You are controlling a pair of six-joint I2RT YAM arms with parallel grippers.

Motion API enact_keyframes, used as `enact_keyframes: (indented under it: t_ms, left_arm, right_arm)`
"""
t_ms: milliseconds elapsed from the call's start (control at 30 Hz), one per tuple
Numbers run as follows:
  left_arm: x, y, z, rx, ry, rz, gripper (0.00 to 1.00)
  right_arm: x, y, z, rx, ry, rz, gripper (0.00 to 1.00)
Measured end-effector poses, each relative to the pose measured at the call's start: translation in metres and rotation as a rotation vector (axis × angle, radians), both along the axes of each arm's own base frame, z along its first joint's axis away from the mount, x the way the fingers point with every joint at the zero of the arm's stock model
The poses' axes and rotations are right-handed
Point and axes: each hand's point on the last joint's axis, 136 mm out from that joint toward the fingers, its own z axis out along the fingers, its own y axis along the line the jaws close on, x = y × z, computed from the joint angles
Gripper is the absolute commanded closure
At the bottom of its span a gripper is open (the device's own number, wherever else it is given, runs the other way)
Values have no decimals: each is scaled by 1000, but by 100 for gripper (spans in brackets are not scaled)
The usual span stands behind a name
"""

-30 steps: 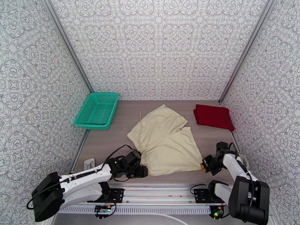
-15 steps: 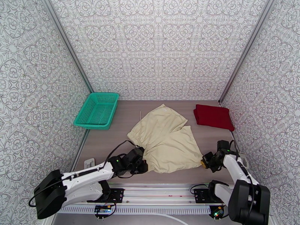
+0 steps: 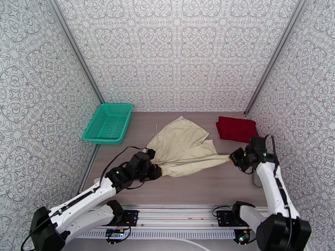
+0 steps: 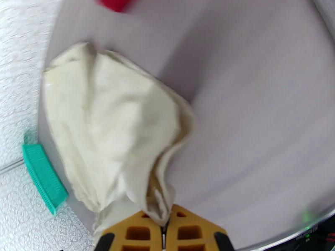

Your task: Fold and stack the mixed laundry pile

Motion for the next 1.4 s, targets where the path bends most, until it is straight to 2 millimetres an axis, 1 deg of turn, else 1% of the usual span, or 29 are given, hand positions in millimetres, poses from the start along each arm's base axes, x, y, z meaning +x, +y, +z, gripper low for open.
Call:
enact_keyframes:
  t_ms: [100, 133, 267, 333, 433, 533, 700, 767, 833, 1000, 1133, 1267, 1400]
  left_arm:
    - [10, 6, 3, -15, -15, 21, 100]
    - [15, 9, 5, -20, -23, 33, 100]
    - [37, 22, 13, -49, -61, 102, 100]
    - [50, 30, 19, -75, -84, 141, 100]
    - [66, 39, 22, -98, -99, 181, 100]
    - [78, 47, 21, -113, -99, 214, 100]
    - [104, 68, 15, -137, -104, 292, 100]
    - [114, 77, 9, -145, -96, 322, 100]
    - [125, 84, 3, -155, -88, 343, 100]
    - [142, 90, -15, -178, -55, 353, 100]
    - [154, 97, -34, -193, -14, 369, 100]
    - [163, 105, -52, -197, 18, 392, 100]
    - [170, 107, -70, -209, 51, 404, 100]
  right_arm:
    - [34, 15, 22, -16, -53, 70, 100]
    - [48, 21, 29, -20, -76, 95, 100]
    - [94, 44, 45, -36, -137, 177, 100]
    - [121, 58, 51, -44, -167, 216, 100]
    - [156, 81, 57, -48, -217, 272, 100]
    - [185, 105, 58, -49, -256, 323, 100]
    - [232, 137, 56, -43, -305, 377, 100]
    - [250, 145, 50, -38, -318, 387, 100]
    - [266, 154, 38, -27, -321, 400, 100]
    - [298, 178, 10, 20, -330, 429, 100]
    - [315, 192, -13, 58, -329, 437, 100]
    - [327, 201, -37, 95, -327, 436, 100]
    - [341, 211, -58, 142, -353, 427, 100]
